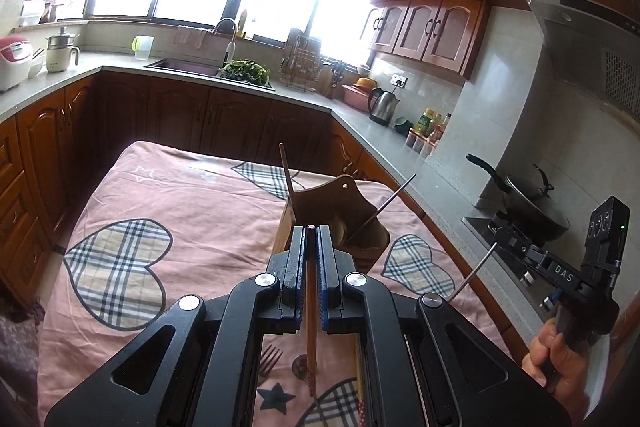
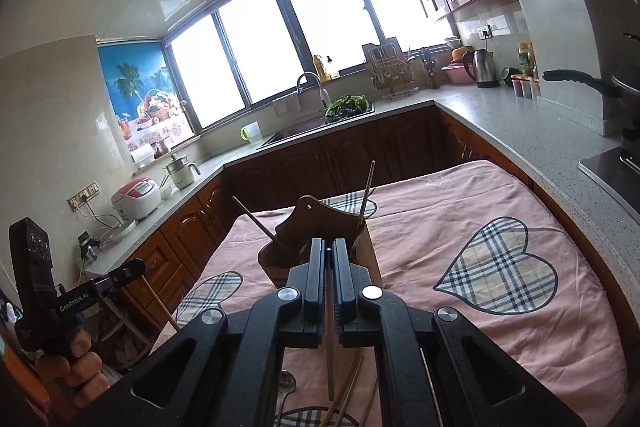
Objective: Organize utensils
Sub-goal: 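Lift and carry both held chopsticks above the wooden holder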
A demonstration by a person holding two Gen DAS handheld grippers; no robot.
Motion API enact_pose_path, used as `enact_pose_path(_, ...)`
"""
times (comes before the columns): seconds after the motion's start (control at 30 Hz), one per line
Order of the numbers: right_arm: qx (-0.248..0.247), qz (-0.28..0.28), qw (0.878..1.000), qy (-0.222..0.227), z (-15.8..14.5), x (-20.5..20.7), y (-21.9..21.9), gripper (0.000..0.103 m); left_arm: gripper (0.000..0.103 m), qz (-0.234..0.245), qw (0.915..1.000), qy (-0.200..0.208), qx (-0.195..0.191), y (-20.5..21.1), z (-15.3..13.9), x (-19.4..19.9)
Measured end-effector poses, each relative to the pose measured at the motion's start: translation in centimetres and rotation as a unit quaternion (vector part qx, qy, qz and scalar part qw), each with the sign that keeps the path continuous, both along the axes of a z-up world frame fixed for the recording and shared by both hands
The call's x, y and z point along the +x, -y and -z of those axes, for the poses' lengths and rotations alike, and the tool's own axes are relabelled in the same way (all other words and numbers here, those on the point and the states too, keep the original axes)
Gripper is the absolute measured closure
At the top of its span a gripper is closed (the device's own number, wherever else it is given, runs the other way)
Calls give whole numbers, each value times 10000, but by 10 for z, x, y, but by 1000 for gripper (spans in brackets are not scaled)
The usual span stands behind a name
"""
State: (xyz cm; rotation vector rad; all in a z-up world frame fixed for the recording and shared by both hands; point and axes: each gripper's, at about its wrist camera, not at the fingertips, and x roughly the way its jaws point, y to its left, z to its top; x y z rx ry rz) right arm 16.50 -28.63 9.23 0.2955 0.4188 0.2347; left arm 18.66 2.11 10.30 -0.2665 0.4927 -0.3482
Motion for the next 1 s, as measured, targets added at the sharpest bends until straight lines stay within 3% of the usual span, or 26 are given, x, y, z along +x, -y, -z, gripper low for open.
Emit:
enact_pose_path(0.43,195,165,9988,418,-26,16,10,99,99,-289,9981,434,-339,-7,-27,21)
enact_pose_path(0.77,322,341,9946,922,-57,48,16,99,99,-502,9937,816,-577,-7,-57,65)
enact_pose_path(1.0,216,443,9922,1146,-67,77,13,99,99,-743,9897,984,-721,-7,-62,94)
